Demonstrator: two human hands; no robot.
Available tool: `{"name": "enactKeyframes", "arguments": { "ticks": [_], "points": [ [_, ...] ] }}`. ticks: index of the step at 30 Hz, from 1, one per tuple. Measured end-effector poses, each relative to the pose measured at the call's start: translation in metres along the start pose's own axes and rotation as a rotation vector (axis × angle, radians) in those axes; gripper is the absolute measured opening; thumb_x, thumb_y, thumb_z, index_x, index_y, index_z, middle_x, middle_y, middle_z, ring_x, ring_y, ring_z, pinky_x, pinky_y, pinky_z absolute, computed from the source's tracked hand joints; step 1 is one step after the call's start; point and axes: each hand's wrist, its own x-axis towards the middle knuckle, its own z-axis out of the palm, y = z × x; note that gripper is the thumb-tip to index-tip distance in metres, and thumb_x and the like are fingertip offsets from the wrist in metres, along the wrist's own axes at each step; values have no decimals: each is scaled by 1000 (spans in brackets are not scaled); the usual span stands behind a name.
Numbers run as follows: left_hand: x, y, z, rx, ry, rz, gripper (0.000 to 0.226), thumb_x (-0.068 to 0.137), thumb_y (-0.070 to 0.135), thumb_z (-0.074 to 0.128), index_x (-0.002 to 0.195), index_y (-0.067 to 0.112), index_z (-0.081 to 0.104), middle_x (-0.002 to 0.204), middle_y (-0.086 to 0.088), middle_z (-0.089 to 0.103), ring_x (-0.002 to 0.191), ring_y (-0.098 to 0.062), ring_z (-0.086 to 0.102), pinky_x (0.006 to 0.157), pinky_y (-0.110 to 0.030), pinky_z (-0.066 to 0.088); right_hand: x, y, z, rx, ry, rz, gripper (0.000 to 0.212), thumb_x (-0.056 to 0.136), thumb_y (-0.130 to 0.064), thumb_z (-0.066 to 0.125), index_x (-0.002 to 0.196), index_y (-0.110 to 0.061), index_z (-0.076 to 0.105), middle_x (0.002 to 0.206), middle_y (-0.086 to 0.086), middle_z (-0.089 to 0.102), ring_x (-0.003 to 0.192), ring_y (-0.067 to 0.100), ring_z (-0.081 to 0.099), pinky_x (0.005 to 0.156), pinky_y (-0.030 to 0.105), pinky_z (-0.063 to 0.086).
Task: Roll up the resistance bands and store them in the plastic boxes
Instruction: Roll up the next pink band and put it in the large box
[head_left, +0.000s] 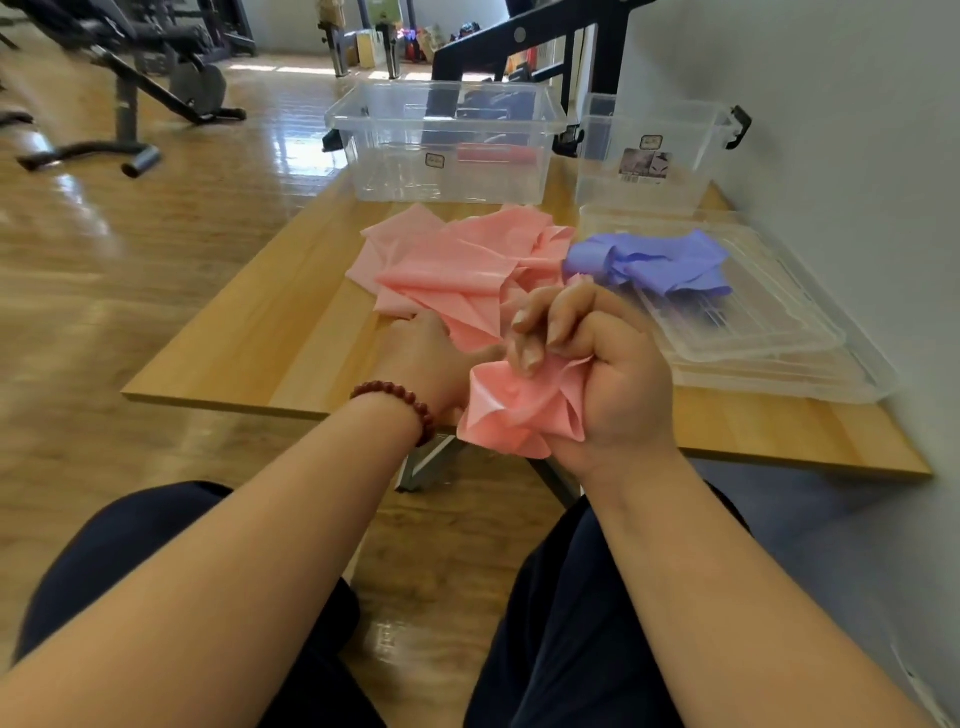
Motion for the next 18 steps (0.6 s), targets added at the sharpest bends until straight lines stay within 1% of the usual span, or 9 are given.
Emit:
{"name": "enactKeyframes", "arguments": {
  "ticks": [2,4,5,7,10,12,14,16,18],
  "points": [
    [3,5,0,130,29,9,32,92,38,51,78,9,53,76,-4,57,58,-13,46,48,-26,33,-5,2,1,-1,-13,5,33,64,8,33,53,-11,58,71,12,60,55,21,49,66,34,42],
    [7,8,1,365,30,48,35,95,35,39,72,10,49,75,-6,53,56,-13,41,47,-27,26,-12,5,1,-6,-34,24,31,64,7,33,55,-10,58,72,13,59,56,22,49,64,32,45],
    [11,8,2,445,39,68,36,96,34,37,69,11,46,74,-5,50,56,-13,40,47,-27,24,-16,6,1,-10,-48,39,29,63,7,34,55,-9,57,72,13,59,56,22,49,62,31,45],
    [16,8,4,444,56,52,33,96,32,42,73,9,49,76,-5,52,61,-17,46,51,-28,29,-24,8,0,-41,-80,65,22,60,3,39,56,-8,57,72,14,58,57,22,50,60,29,45],
    [20,1,5,254,99,-8,20,95,24,50,96,9,64,88,-6,61,70,-18,52,56,-27,35,-33,10,-4,-115,-82,74,15,57,-4,46,58,-9,60,72,12,59,61,23,51,62,28,46],
    [21,-7,5,106,124,-21,17,94,19,50,92,13,66,86,-2,60,64,-9,48,52,-22,32,-38,12,-9,-155,-37,82,20,58,-1,42,56,-9,59,70,12,58,60,23,49,61,27,45],
    [19,-12,2,-18,150,-26,16,95,19,50,83,18,60,81,1,58,64,-5,45,53,-21,31,-42,15,-11,-120,-18,98,16,55,-2,45,55,-8,60,68,12,56,58,23,47,60,27,44],
    [16,-15,1,-207,137,-61,20,97,22,50,78,21,55,77,3,57,66,-9,51,56,-23,38,-45,19,-13,-107,-12,110,11,54,-6,49,56,-8,60,68,13,56,58,23,46,62,28,43],
    [13,-16,0,-454,111,-153,20,97,26,53,78,22,58,79,-1,61,69,-16,57,64,-29,49,-48,25,-16,-141,19,135,16,57,-1,46,55,-9,60,66,13,55,56,23,45,61,29,41]
  ]
}}
